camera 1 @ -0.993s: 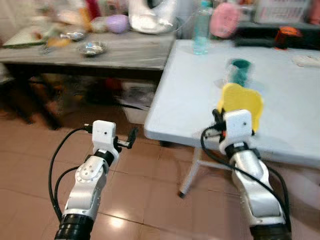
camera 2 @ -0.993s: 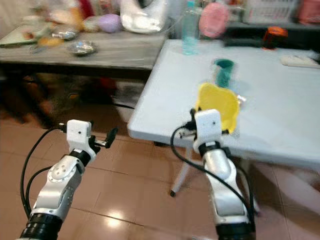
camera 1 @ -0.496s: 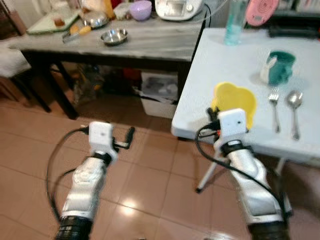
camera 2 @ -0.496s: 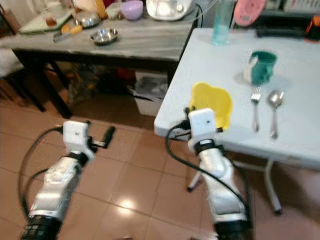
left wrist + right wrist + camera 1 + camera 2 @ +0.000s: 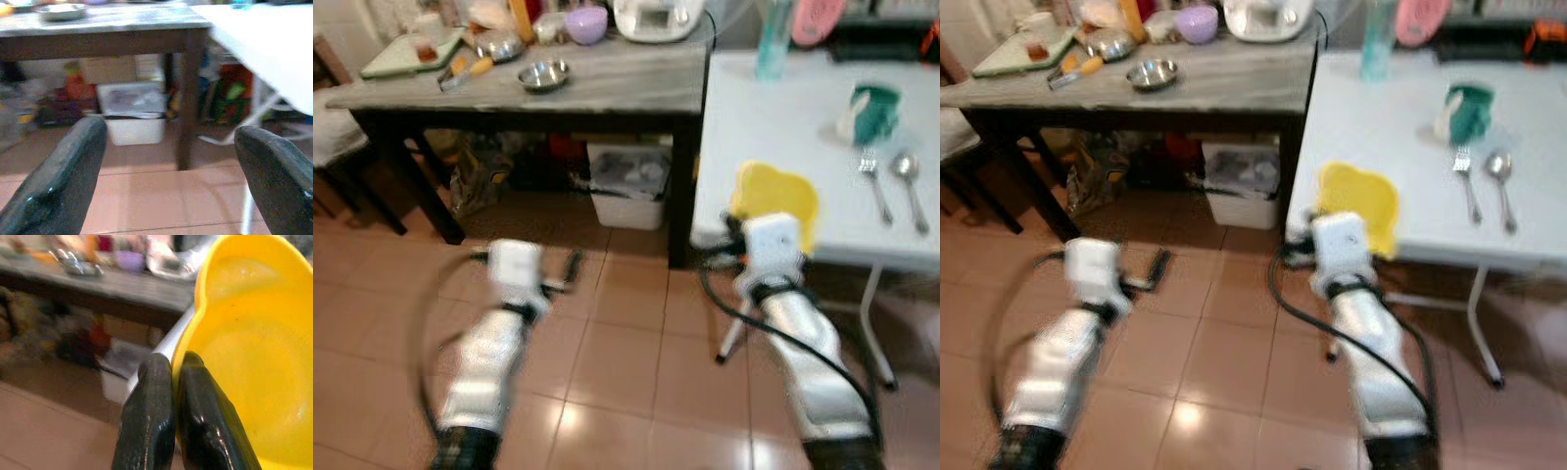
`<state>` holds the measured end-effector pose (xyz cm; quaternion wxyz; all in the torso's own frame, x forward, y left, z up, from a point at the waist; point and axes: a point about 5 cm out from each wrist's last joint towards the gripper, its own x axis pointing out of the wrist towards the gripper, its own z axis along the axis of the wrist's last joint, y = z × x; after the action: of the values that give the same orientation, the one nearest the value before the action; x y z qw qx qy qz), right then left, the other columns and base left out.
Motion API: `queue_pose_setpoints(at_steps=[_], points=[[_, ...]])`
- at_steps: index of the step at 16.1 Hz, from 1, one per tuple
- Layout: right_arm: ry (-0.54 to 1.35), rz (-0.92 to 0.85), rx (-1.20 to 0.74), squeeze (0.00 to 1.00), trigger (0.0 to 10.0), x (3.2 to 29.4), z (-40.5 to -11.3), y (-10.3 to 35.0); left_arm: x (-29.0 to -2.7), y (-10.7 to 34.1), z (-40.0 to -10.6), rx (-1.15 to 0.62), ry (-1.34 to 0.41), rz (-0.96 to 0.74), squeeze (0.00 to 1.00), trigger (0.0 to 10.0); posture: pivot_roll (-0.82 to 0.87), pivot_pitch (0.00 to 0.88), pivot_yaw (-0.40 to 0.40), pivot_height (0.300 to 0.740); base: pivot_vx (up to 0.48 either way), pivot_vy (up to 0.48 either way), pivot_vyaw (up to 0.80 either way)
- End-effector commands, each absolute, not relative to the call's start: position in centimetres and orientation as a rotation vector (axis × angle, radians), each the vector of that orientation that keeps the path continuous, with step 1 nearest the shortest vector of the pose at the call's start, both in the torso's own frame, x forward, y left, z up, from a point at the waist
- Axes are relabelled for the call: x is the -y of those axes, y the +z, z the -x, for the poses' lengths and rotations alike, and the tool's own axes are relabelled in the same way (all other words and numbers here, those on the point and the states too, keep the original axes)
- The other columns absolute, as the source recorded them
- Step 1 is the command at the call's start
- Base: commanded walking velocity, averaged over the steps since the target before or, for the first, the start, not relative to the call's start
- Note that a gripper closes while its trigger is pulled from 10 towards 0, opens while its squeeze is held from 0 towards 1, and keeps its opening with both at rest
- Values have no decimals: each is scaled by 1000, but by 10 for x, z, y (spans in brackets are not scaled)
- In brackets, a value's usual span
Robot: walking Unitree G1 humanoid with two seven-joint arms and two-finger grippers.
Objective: Setting the table
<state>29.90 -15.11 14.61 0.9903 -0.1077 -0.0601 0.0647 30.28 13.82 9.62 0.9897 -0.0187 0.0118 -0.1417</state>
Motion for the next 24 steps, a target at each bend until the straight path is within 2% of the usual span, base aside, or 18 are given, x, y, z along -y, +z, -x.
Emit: queue_pose_setpoints(at_steps=[1,5,10,17,19,24], points=[[137,202,156,0,10000,146,-299,154,-146,101,-304,-5,-260,10,0,10000,-46,77,83,740,0,442,-625],[135,203,158,0,10000,147,-300,154,-141,103,-306,5,-268,19,0,10000,-48,77,83,740,0,439,-533],[134,207,159,0,10000,148,-300,154,-140,103,-305,5,-265,26,0,10000,-47,77,83,740,0,430,0],[151,236,172,0,10000,146,-299,155,-137,106,-303,33,-308,35,0,10000,-46,75,82,740,0,0,0],[152,240,174,0,10000,145,-299,155,-137,106,-303,33,-315,39,0,10000,-46,75,82,740,0,0,606],[155,241,173,0,10000,145,-299,154,-136,106,-302,32,-326,49,0,10000,-46,72,81,740,330,0,368]])
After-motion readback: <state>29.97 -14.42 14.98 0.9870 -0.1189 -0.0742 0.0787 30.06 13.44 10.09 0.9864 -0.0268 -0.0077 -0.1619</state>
